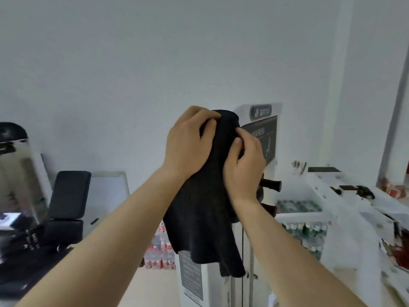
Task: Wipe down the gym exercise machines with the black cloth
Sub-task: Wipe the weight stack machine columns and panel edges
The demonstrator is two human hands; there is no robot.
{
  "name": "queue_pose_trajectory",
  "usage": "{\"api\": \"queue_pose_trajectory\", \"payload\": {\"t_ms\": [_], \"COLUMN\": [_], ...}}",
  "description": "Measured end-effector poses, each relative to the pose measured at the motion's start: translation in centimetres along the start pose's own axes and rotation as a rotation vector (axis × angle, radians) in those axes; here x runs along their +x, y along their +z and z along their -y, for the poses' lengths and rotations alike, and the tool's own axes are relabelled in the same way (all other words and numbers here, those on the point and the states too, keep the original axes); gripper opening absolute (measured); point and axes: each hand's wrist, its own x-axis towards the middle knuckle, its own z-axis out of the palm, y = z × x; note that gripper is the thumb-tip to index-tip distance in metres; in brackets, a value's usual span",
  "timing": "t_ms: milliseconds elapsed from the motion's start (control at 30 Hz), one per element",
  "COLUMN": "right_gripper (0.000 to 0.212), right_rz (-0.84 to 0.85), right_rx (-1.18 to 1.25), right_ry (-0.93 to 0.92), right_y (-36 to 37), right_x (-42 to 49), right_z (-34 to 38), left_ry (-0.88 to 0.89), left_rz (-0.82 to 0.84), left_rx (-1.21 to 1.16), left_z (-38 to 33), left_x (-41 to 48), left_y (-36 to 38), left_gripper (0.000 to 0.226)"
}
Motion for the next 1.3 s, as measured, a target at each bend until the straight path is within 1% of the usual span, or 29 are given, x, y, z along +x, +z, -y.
{"api": "queue_pose_trajectory", "payload": {"t_ms": [67, 133, 200, 300, 400, 500, 633, 700, 833, 900, 967, 1133, 1200, 1300], "right_gripper": [0.048, 0.062, 0.072, 0.072, 0.072, 0.072, 0.064, 0.065, 0.07, 0.071, 0.069, 0.067, 0.067, 0.06], "right_rz": [0.158, 0.279, 0.305, 0.325, 0.34, 0.334, 0.331, 0.338, 0.323, 0.311, 0.321, 0.331, 0.322, 0.322], "right_rx": [0.109, 0.192, 0.202, 0.174, 0.168, 0.182, 0.189, 0.183, 0.214, 0.22, 0.23, 0.287, 0.27, 0.21], "right_ry": [0.038, 0.096, 0.137, 0.18, 0.167, 0.098, 0.01, 0.015, 0.078, 0.059, 0.029, 0.018, 0.02, 0.01], "right_y": [0.2, 1.1, 1.9, 2.6, 2.8, 2.1, 0.6, 0.5, 1.7, 2.2, 2.2, 1.1, 0.7, -0.1], "right_x": [-2.2, -3.0, -1.6, 2.1, 3.2, 0.1, -7.1, -8.0, -3.5, -1.6, -2.0, -7.2, -8.9, -11.8], "right_z": [0.4, 0.9, 1.0, 0.8, 0.3, 0.0, -0.4, -0.1, 1.0, 0.9, 0.2, -1.3, -1.5, -1.7], "left_ry": [-0.042, -0.022, -0.019, -0.081, -0.078, 0.038, 0.179, 0.184, 0.147, 0.137, 0.139, 0.175, 0.198, 0.171], "left_rz": [0.109, 0.228, 0.327, 0.433, 0.461, 0.384, 0.186, 0.145, 0.241, 0.269, 0.256, 0.119, 0.059, 0.001], "left_rx": [-0.05, 0.007, 0.034, 0.028, 0.064, 0.075, 0.145, 0.16, 0.131, 0.126, 0.129, 0.141, 0.136, 0.128], "left_z": [0.0, 0.0, 0.0, 0.0, 0.2, 0.7, 1.6, 2.1, 2.2, 2.3, 2.4, 2.7, 2.7, 2.6], "left_x": [-1.2, -1.1, 0.4, 3.5, 4.3, 1.8, -4.7, -6.6, -3.0, -1.6, -2.2, -5.9, -8.0, -11.3], "left_y": [0.1, 0.1, 0.1, 0.2, 0.6, 0.0, -0.3, -0.2, -0.5, -0.5, -0.4, 0.1, 0.6, 1.4], "left_gripper": [0.037, 0.048, 0.049, 0.044, 0.044, 0.05, 0.053, 0.055, 0.059, 0.061, 0.059, 0.055, 0.055, 0.056]}}
